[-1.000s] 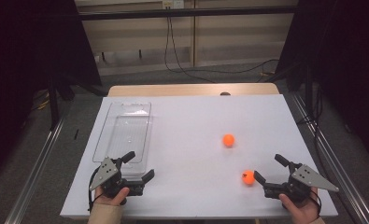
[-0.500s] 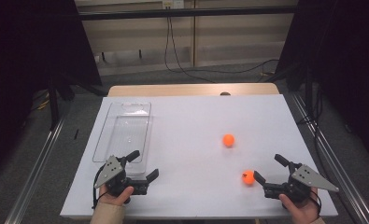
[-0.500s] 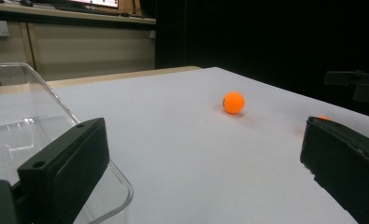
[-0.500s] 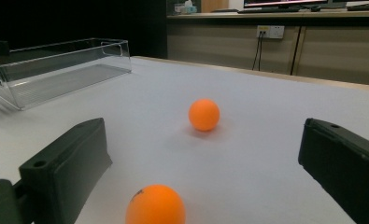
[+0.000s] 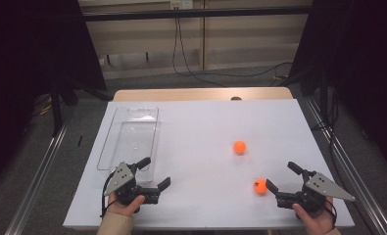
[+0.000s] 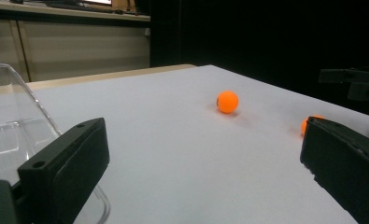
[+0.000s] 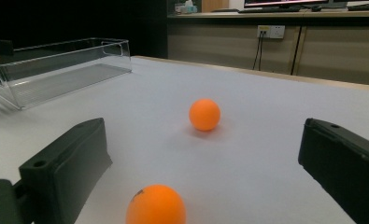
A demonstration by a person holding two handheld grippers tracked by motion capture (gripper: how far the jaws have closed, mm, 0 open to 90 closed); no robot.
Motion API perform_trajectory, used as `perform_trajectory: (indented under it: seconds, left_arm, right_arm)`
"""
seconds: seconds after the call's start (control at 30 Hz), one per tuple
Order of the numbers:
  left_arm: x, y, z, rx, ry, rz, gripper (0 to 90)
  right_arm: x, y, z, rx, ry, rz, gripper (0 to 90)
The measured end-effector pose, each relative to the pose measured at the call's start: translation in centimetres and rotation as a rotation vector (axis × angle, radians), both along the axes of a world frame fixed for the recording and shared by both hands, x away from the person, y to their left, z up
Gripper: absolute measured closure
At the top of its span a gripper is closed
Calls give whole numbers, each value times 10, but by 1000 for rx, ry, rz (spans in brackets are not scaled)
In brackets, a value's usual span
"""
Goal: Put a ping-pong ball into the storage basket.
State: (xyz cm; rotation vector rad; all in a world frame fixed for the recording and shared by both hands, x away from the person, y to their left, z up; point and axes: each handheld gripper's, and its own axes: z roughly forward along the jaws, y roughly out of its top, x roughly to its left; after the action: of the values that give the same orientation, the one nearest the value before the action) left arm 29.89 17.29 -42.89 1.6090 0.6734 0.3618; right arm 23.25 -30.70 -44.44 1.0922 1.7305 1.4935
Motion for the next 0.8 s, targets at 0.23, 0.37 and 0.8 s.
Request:
perform_trajectory:
  seconds: [0.23, 0.37, 0.8]
  left_arm:
    - [0, -8, 2, 16, -9, -18, 11]
    - [0, -12, 3, 28, -12, -26, 11]
    - [1, -24, 5, 35, -10, -39, 11]
  right_arm:
    - [0, 0, 0, 2, -1, 0, 10]
    - [0, 0, 0, 2, -2, 1, 10]
    - [0, 0, 0, 1, -1, 1, 11]
